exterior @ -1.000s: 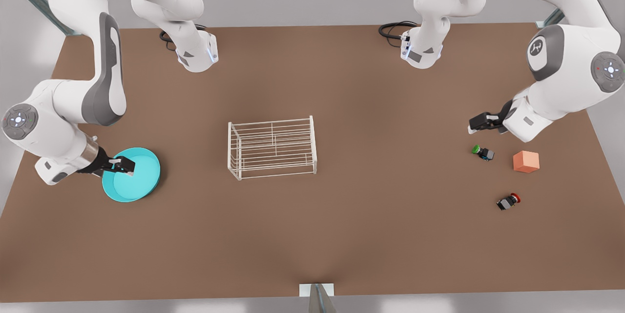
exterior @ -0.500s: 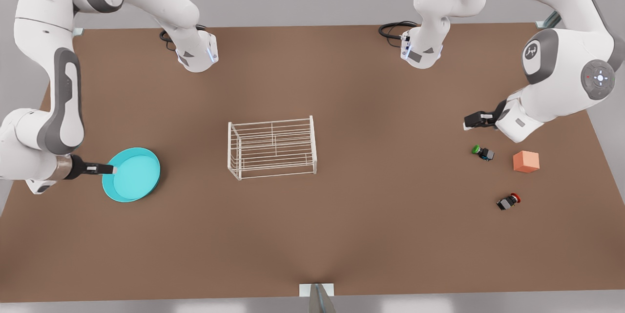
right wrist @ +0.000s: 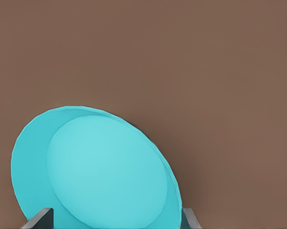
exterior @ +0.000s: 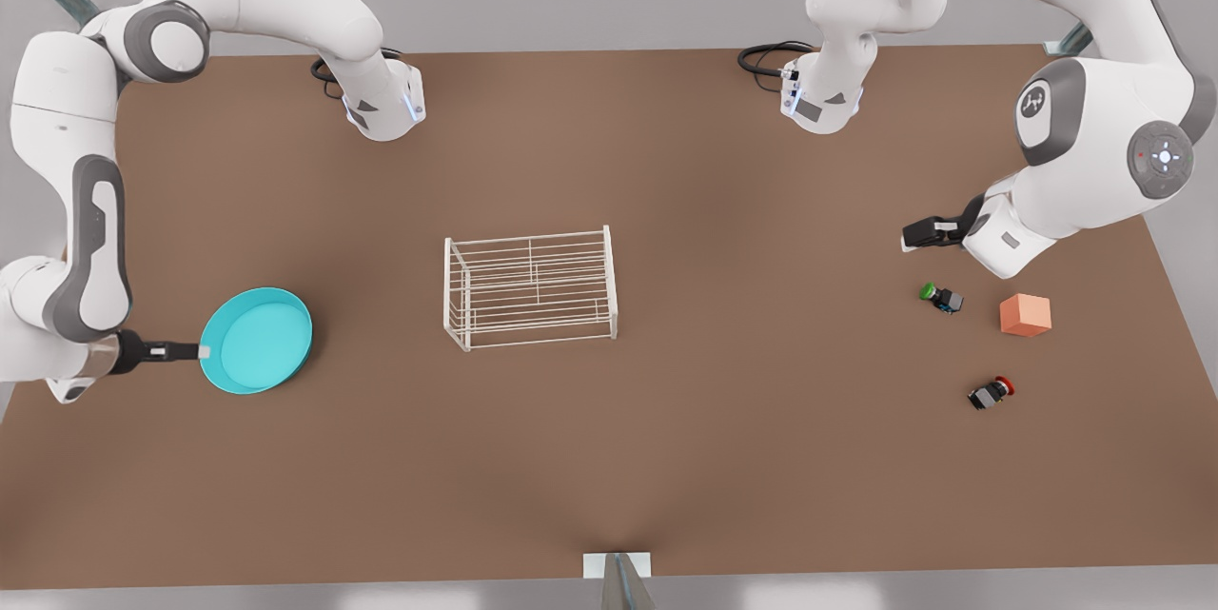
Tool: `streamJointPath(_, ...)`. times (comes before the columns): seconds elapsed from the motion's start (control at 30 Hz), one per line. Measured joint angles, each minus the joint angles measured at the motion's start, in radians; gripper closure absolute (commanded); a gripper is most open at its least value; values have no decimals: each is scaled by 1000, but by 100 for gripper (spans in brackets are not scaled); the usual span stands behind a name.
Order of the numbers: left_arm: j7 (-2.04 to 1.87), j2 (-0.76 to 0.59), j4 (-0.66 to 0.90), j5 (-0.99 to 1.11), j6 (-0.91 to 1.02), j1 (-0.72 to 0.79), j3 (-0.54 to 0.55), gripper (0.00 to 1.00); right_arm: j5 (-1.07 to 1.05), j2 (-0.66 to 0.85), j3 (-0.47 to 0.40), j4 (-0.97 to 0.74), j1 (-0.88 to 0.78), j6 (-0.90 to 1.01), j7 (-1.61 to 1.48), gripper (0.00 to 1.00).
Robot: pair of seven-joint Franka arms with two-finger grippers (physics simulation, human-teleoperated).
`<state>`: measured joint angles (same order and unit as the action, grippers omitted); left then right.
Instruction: Place the plate on the shelf with right arm and place the red button switch in the plate with left arm
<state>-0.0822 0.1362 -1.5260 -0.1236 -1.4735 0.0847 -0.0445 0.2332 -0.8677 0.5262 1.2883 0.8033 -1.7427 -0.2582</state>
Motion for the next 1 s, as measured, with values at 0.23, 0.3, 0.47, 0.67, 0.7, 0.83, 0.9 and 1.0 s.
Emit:
streamJointPath(0.23, -7, -2, -5, 1, 1, 0, 1, 0, 26, -80, 18, -49, 59, -3, -52, 0)
streamJointPath(0.3, -8, -2, -7, 2, 1, 0, 1, 0, 42, -93, 40, -41, 87, -10, -65, 0)
streamJointPath(0.47, -12, -2, -8, 2, 2, 1, 3, 0, 66, -110, 52, 21, 108, -61, -91, 2)
streamJointPath(0.67, -16, -2, -8, 2, 2, 1, 3, 0, 80, -125, 59, 28, 109, -95, -113, 22)
streamJointPath(0.7, -17, -2, -8, 2, 2, 1, 3, 0, 80, -126, 60, 29, 108, -98, -115, 23)
streamJointPath(0.83, -19, -2, -9, 2, 2, 1, 3, 0, 79, -126, 62, 35, 103, -106, -123, 26)
streamJointPath(0.9, -22, -2, -10, 2, 2, 1, 3, 0, 79, -126, 65, 41, 102, -108, -126, 31)
streamJointPath(1.0, -28, -2, -10, 2, 2, 6, 3, 0, 78, -128, 70, 43, 106, -109, -132, 44)
